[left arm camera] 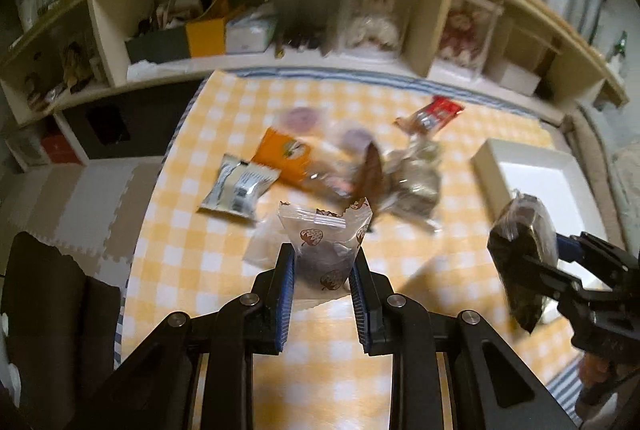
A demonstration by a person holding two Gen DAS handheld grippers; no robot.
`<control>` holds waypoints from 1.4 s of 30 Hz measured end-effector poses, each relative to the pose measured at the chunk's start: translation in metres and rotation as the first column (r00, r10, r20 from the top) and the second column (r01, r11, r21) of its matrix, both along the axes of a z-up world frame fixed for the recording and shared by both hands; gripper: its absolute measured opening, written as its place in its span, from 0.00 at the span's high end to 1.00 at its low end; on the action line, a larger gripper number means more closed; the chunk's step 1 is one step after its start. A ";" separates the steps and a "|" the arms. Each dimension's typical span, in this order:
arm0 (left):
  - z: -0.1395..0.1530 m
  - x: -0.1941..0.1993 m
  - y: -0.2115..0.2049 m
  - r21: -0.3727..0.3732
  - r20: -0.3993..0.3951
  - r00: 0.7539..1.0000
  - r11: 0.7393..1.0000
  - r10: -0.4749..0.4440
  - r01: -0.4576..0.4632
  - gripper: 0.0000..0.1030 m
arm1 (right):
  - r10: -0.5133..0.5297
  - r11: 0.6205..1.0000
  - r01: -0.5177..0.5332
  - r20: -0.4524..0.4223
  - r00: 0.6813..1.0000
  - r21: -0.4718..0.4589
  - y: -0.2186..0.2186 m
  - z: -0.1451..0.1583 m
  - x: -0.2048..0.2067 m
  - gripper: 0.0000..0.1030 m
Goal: Organize snacks
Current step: 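Carry both snacks over the white tray and release them inside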
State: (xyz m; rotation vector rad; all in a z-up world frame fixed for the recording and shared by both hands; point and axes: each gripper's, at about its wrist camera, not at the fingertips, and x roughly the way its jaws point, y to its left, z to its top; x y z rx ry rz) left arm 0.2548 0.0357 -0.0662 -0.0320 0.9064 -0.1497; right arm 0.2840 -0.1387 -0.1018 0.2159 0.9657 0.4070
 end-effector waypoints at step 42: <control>-0.049 0.007 -0.241 -0.123 -0.142 0.951 0.958 -0.276 0.259 0.56 | -0.383 0.920 0.363 -0.142 0.913 -0.151 -0.191 -0.025 -0.059 0.47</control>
